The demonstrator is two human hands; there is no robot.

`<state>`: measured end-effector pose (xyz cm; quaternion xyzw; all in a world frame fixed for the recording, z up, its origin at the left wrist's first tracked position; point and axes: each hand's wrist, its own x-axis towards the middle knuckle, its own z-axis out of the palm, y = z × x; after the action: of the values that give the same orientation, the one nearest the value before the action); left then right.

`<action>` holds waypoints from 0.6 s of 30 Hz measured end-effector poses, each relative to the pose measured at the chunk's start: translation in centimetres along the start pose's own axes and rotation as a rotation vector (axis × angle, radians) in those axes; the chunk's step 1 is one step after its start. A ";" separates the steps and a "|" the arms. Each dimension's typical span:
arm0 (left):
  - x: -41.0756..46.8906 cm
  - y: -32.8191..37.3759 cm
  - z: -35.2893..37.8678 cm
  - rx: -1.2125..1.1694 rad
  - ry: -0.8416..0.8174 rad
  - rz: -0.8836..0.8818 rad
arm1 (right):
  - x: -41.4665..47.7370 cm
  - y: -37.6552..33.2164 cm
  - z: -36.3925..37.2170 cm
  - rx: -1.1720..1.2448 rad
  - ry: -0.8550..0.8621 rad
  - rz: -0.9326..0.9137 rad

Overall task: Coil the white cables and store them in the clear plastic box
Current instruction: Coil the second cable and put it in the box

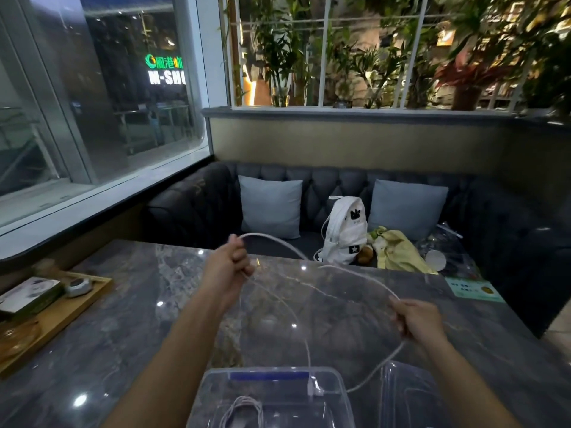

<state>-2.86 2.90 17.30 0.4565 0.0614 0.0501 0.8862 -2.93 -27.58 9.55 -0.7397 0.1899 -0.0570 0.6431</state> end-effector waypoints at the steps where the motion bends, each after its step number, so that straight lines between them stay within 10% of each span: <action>1: 0.1 0.4 -0.6 -0.046 0.020 -0.005 | 0.1 0.7 -0.3 -0.061 0.005 0.036; 8: -0.3 -1.1 -0.3 0.210 -0.161 0.002 | -1.5 0.4 2.2 -0.901 -0.145 -0.251; 18: -3.0 -1.1 4.6 0.696 -0.647 -0.052 | -7.5 -8.6 6.5 -0.344 -0.505 -0.883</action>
<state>-5.09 -1.93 19.23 0.7168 -0.1933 -0.1406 0.6550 -5.89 -18.07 18.08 -0.8347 -0.2932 -0.1106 0.4529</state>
